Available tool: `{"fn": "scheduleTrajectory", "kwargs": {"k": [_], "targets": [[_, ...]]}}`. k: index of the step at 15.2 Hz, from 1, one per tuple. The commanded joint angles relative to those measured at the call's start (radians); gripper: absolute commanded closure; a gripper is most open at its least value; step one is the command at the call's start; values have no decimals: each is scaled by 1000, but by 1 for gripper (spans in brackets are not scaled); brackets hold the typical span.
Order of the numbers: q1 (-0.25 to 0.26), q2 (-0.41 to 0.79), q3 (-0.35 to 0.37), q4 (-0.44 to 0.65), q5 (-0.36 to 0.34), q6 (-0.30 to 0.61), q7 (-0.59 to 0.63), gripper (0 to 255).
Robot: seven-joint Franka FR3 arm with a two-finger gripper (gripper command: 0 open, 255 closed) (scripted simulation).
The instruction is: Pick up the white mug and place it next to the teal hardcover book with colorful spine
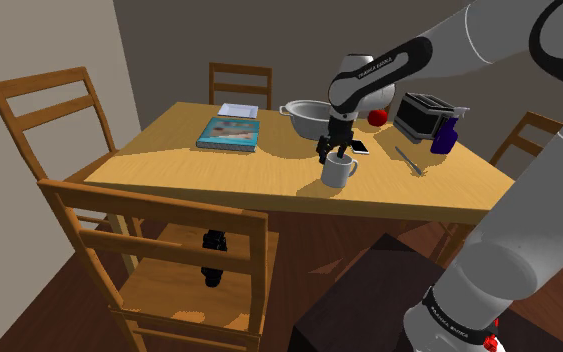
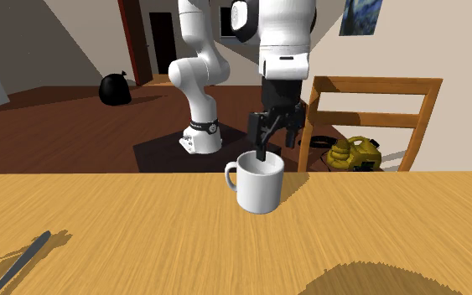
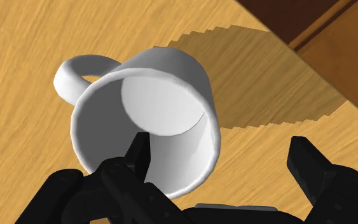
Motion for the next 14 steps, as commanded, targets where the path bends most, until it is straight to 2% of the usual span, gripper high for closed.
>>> {"fn": "scheduleTrajectory", "kwargs": {"k": [1, 6, 14], "targets": [[-1, 25, -2, -2, 4, 26, -6, 0], [-2, 74, -3, -29, 16, 100, -15, 0], [-2, 74, -3, -29, 16, 100, -15, 0]]}}
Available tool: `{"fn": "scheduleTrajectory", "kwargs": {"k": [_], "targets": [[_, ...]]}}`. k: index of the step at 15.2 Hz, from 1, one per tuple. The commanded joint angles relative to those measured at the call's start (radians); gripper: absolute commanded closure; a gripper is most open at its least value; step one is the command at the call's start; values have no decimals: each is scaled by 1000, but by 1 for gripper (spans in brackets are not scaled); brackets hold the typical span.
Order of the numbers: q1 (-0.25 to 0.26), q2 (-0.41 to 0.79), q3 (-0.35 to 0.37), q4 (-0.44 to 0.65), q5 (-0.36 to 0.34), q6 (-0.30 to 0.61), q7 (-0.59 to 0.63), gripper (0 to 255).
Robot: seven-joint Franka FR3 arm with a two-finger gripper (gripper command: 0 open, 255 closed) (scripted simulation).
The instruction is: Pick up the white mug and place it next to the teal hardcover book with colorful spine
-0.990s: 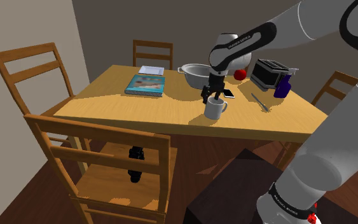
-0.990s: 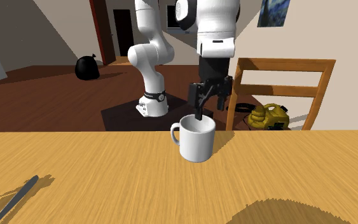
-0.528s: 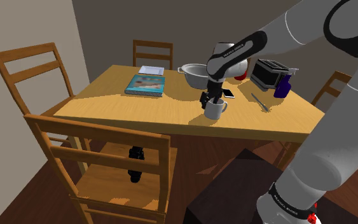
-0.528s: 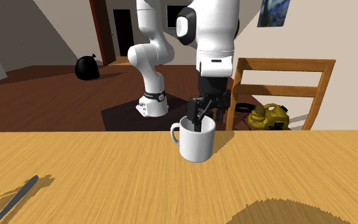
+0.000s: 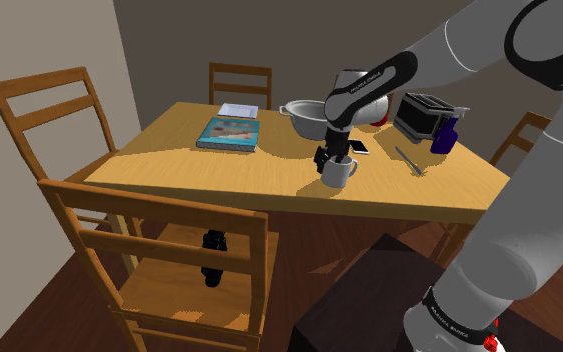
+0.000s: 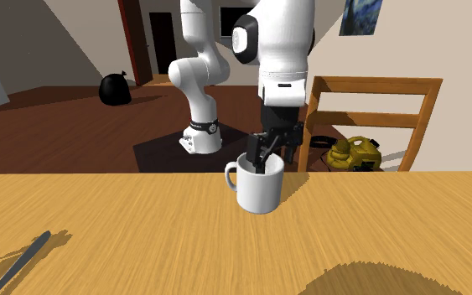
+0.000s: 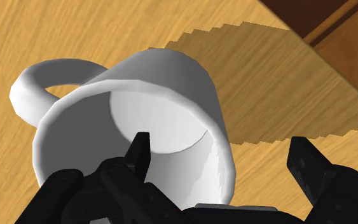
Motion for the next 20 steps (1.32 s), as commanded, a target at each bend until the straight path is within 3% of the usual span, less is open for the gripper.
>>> {"fn": "scheduleTrajectory", "kwargs": {"k": [1, 10, 20], "targets": [[0, 0, 0, 0, 0, 0, 0, 255], [0, 0, 0, 0, 0, 0, 0, 255], [1, -77, 2, 59, -19, -135, 13, 255]]}}
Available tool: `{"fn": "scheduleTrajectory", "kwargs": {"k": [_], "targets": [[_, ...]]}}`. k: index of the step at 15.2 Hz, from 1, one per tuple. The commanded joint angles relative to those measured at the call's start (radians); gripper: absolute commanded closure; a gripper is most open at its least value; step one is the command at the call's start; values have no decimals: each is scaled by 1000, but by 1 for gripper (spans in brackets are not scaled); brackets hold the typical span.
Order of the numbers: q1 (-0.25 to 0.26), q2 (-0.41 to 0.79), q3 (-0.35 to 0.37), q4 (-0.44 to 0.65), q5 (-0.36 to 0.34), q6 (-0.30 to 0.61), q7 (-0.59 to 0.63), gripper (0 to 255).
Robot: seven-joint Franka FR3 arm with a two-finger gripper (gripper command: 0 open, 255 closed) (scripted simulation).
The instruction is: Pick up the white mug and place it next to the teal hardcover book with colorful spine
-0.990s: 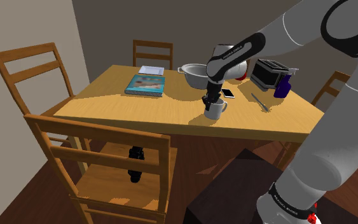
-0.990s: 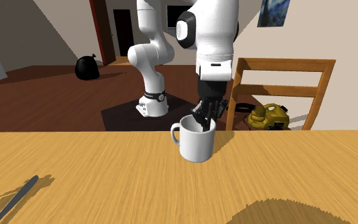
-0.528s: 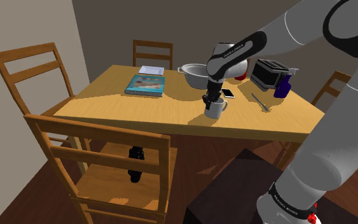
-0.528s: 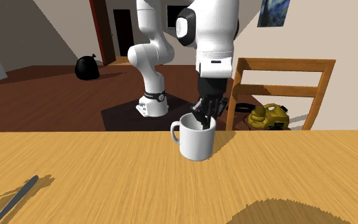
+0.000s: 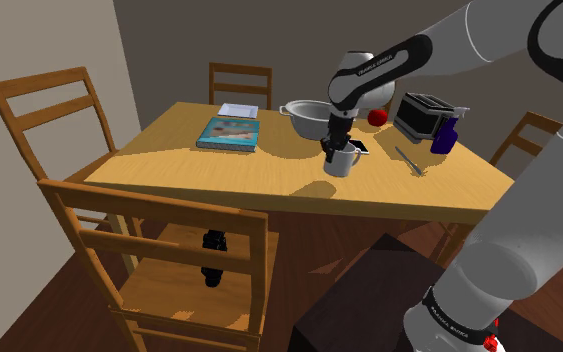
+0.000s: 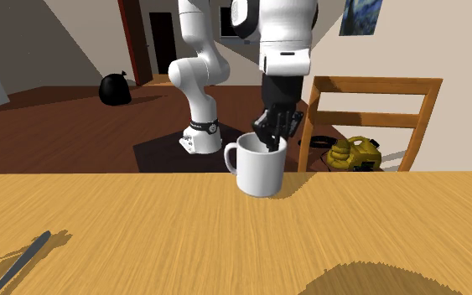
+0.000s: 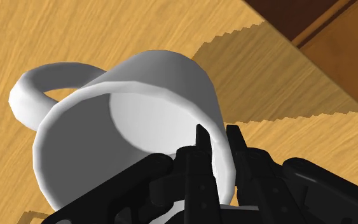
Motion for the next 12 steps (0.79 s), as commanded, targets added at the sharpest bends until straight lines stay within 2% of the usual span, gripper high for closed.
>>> {"fn": "scheduleTrajectory", "kwargs": {"k": [1, 12], "targets": [[1, -13, 1, 15, -3, -28, 3, 255], [1, -70, 6, 107, -13, -177, 11, 255]]}}
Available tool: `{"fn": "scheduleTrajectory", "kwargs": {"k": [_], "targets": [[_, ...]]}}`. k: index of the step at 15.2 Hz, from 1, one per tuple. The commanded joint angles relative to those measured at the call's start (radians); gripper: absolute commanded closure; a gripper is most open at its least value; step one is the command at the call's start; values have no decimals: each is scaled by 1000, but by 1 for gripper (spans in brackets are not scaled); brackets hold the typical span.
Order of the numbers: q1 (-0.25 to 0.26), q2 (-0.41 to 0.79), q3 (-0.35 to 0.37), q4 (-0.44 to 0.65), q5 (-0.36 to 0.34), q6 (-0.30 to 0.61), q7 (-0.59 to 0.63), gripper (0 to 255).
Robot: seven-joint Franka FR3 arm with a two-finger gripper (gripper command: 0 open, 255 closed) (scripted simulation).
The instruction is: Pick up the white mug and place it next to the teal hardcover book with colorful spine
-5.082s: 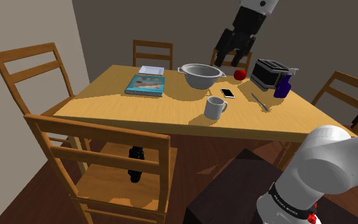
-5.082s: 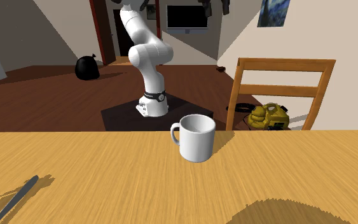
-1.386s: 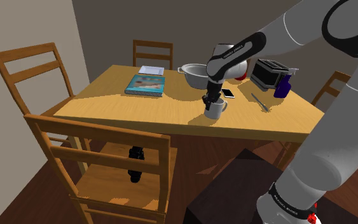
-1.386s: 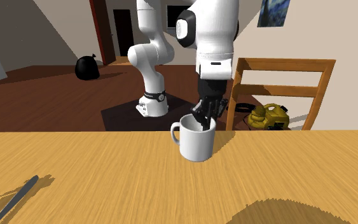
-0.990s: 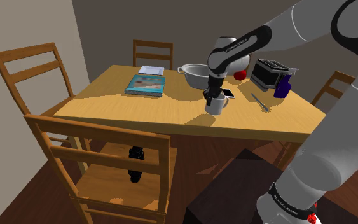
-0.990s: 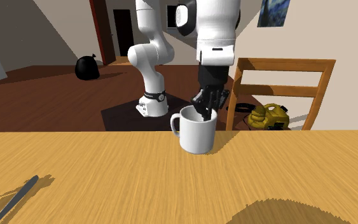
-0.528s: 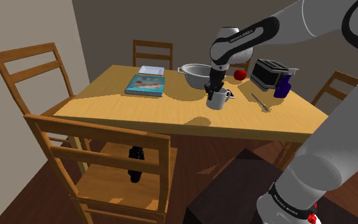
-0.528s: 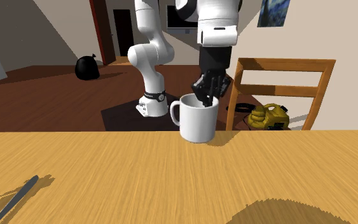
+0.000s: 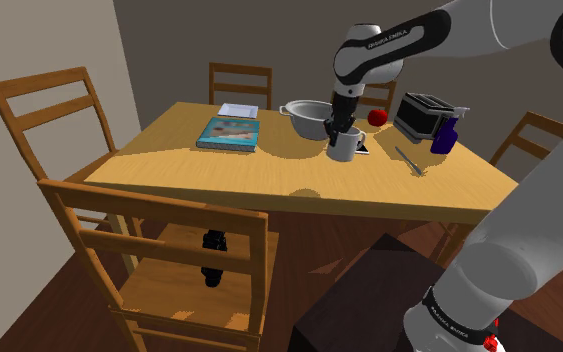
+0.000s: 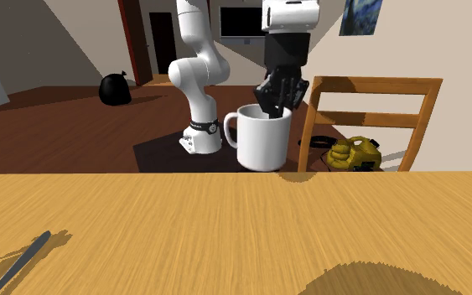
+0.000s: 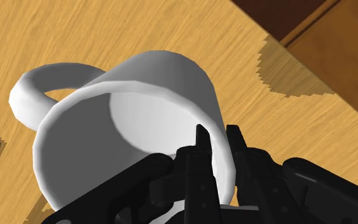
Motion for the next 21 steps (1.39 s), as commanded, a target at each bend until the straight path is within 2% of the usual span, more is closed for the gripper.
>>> {"fn": "scheduleTrajectory", "kwargs": {"k": [1, 11, 21], "targets": [[0, -11, 1, 15, -2, -26, 2, 255], [2, -37, 5, 120, -5, -157, 4, 255], [75, 254, 79, 392, 37, -142, 137, 255]]}}
